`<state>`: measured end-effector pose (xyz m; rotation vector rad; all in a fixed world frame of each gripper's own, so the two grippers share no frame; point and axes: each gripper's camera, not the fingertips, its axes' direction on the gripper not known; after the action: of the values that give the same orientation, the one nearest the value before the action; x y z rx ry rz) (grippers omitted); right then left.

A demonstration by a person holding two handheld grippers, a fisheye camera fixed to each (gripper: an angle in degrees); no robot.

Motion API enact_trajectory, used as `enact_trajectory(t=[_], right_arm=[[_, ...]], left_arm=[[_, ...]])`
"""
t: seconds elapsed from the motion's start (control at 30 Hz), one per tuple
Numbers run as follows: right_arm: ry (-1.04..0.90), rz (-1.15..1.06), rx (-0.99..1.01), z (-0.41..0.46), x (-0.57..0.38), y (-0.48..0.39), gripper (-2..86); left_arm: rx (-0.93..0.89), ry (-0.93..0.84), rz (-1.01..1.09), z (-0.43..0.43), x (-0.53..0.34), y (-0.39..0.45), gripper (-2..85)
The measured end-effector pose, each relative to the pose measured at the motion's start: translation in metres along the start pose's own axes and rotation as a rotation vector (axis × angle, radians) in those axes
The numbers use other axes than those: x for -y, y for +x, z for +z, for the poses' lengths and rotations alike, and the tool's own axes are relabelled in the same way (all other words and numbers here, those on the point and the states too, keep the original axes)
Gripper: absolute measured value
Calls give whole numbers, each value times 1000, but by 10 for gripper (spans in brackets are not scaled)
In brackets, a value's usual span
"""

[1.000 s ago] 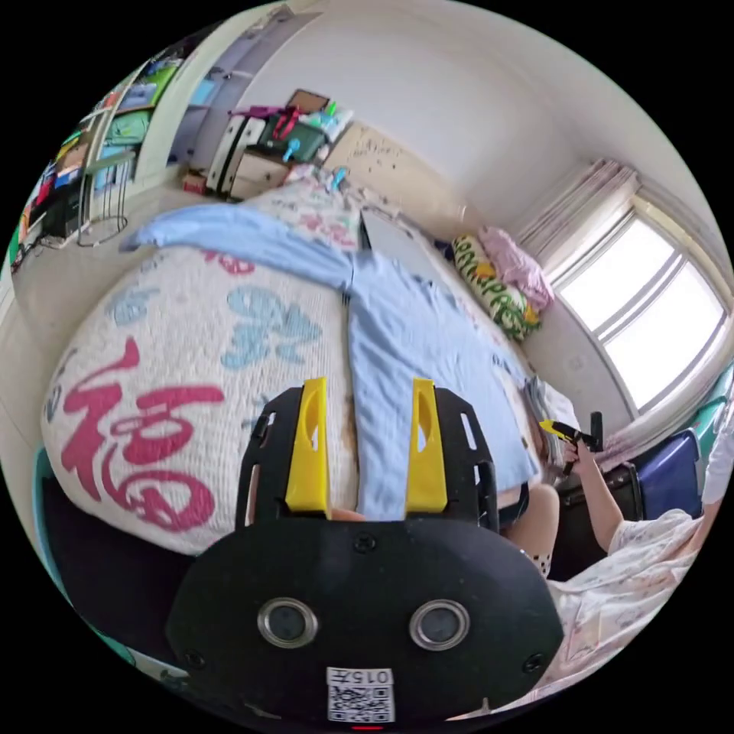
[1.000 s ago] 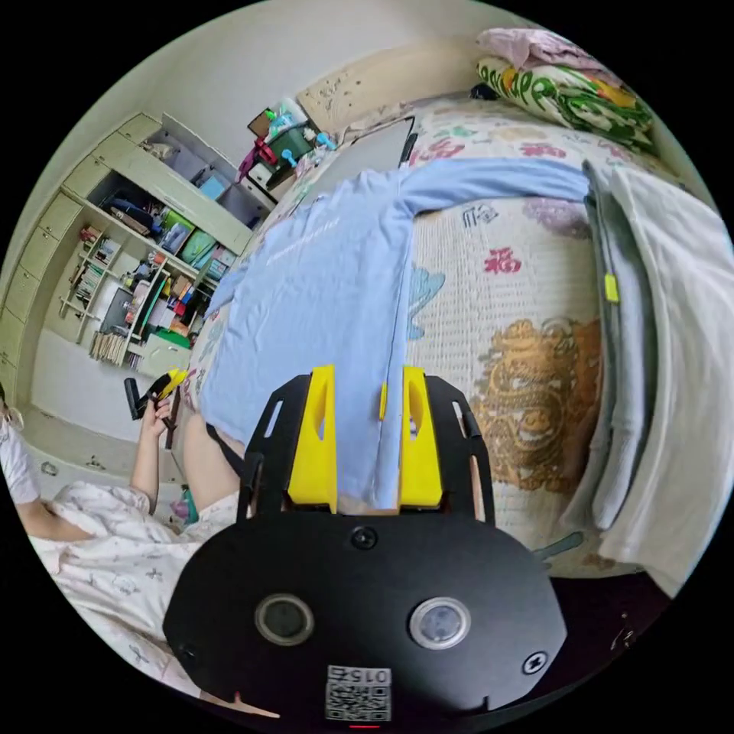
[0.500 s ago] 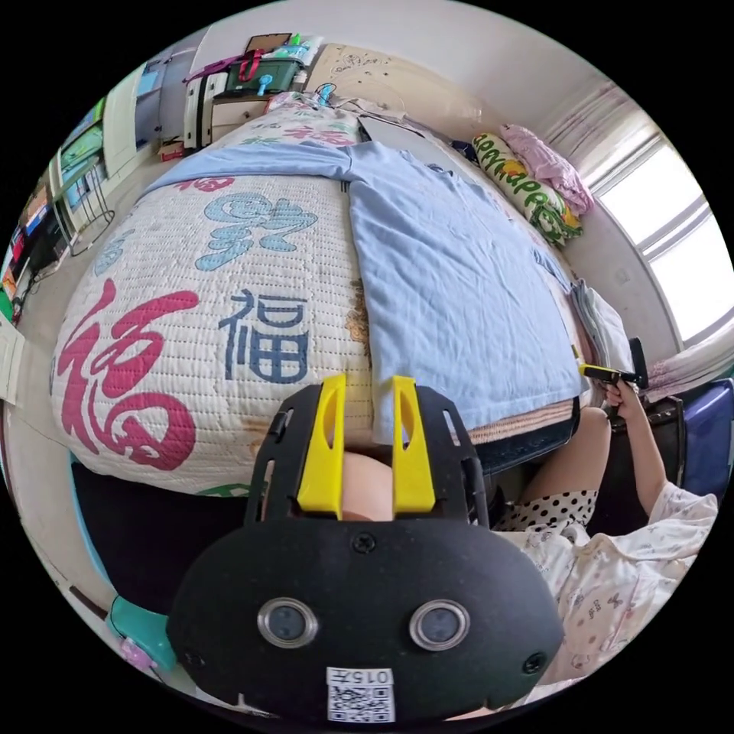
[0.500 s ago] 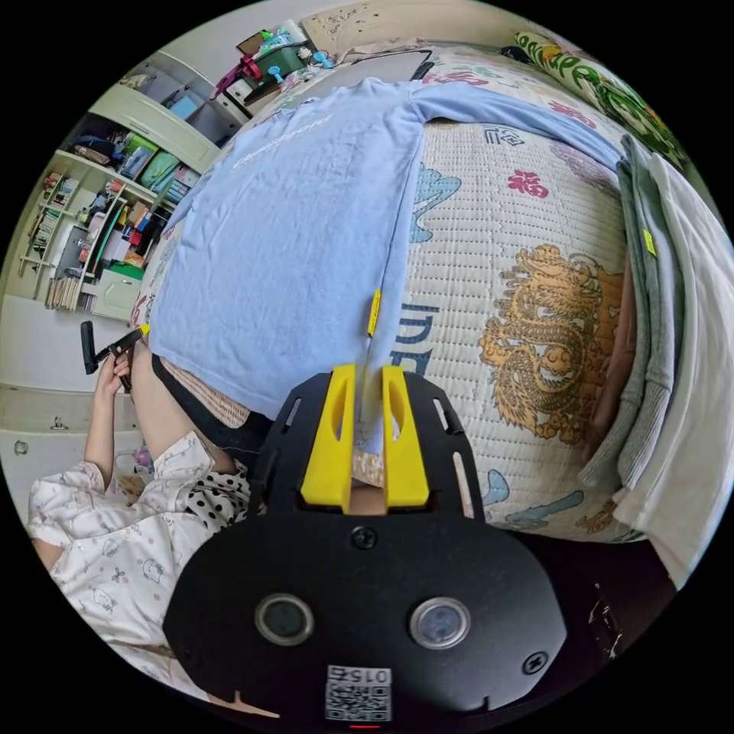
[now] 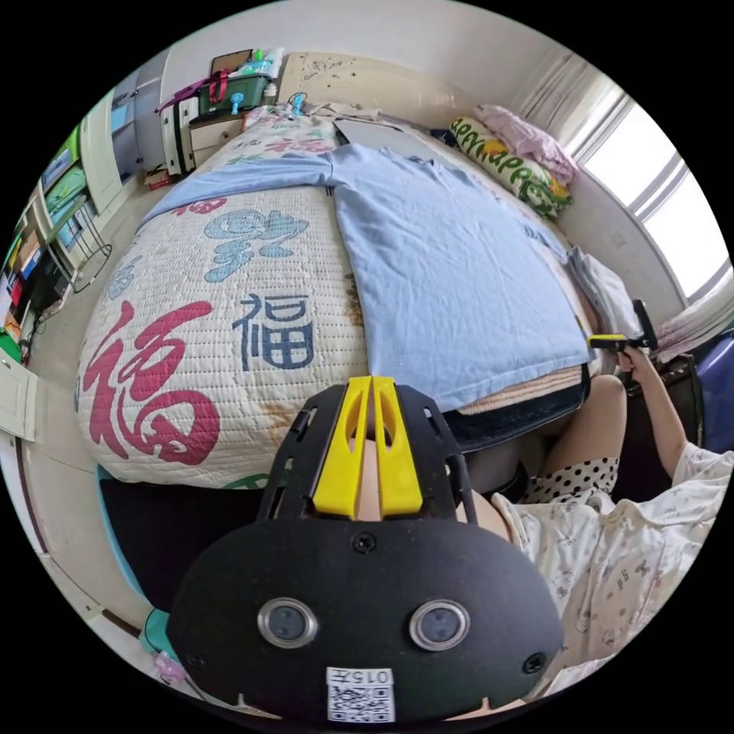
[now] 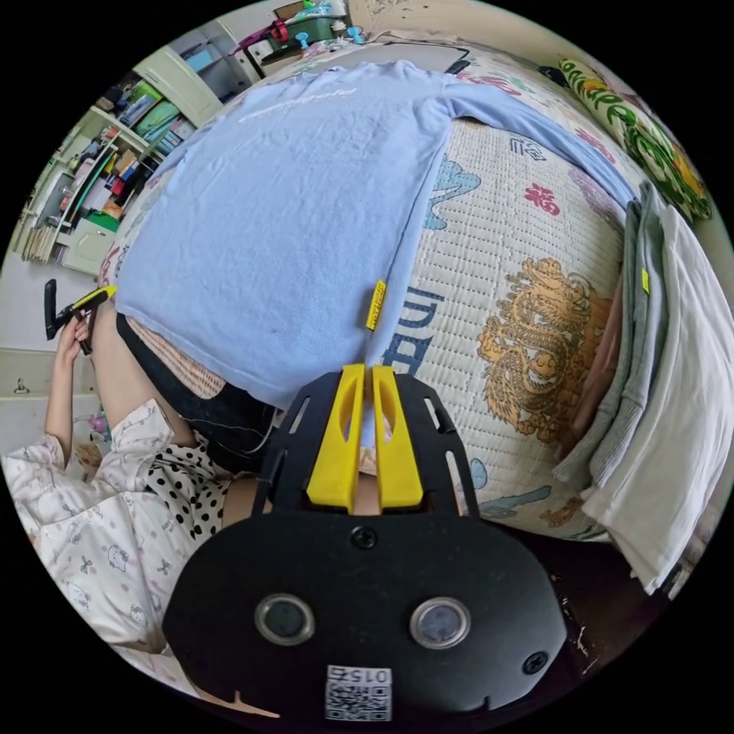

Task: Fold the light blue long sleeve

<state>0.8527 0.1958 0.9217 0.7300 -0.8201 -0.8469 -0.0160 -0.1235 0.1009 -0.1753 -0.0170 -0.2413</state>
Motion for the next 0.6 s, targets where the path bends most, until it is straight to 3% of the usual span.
enact_trajectory(t=[0.17, 0.6], right_arm=[[29, -38, -116, 45, -23, 17, 7], [28, -65, -164, 181, -31, 143, 7]], left_arm=[[57, -11, 7, -4, 15, 15, 0], [-13, -16, -25, -59, 35, 24, -2]])
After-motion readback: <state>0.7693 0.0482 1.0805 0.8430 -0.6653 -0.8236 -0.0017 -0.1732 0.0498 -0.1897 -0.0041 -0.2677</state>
